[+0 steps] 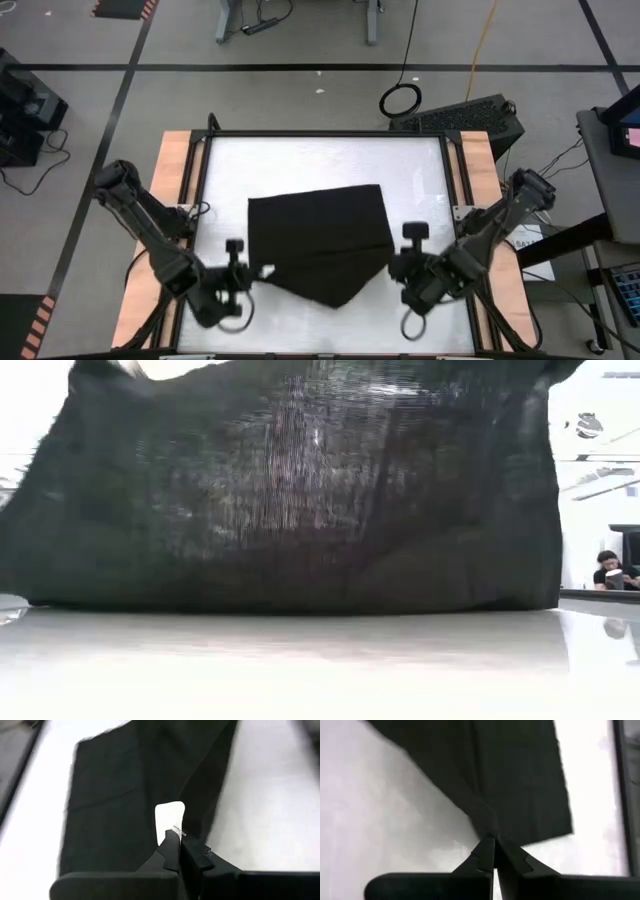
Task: Roll napkin
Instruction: Roll the black napkin
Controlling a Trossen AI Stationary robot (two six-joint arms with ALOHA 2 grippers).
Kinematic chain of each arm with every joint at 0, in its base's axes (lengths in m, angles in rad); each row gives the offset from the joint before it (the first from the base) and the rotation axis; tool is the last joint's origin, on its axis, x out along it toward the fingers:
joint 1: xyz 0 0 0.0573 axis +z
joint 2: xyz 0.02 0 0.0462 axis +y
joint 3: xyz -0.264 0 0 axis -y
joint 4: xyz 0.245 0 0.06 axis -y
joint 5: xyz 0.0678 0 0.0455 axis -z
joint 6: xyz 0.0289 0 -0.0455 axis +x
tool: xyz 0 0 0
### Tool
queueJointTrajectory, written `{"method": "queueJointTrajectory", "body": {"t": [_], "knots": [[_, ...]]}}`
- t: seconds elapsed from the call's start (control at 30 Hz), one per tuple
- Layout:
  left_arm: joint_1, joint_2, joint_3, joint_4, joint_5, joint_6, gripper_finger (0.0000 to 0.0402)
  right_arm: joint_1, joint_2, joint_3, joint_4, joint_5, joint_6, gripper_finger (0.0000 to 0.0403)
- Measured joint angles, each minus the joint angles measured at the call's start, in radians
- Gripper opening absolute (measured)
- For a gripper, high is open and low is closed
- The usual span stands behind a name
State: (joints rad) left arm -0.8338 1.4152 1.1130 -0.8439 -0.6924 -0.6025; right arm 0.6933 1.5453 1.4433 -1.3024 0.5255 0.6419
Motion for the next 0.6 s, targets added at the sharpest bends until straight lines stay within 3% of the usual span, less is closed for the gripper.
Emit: {"method": "queueJointTrajectory", "body": {"t": [0.23, 0.43, 0.6], "knots": [[0.144, -0.023, 0.0, -0.291, 0.018, -0.151, 0.0, -0.215, -0.003, 0.0, -0.027, -0.001, -0.166, 0.0], [0.275, -0.023, -0.029, -0.295, 0.076, -0.079, 0.0, -0.426, -0.003, -0.02, 0.051, -0.01, -0.358, 0.0], [0.373, -0.023, -0.082, -0.278, 0.109, -0.016, 0.0, -0.571, -0.004, -0.069, 0.201, -0.084, -0.508, 0.0]]}}
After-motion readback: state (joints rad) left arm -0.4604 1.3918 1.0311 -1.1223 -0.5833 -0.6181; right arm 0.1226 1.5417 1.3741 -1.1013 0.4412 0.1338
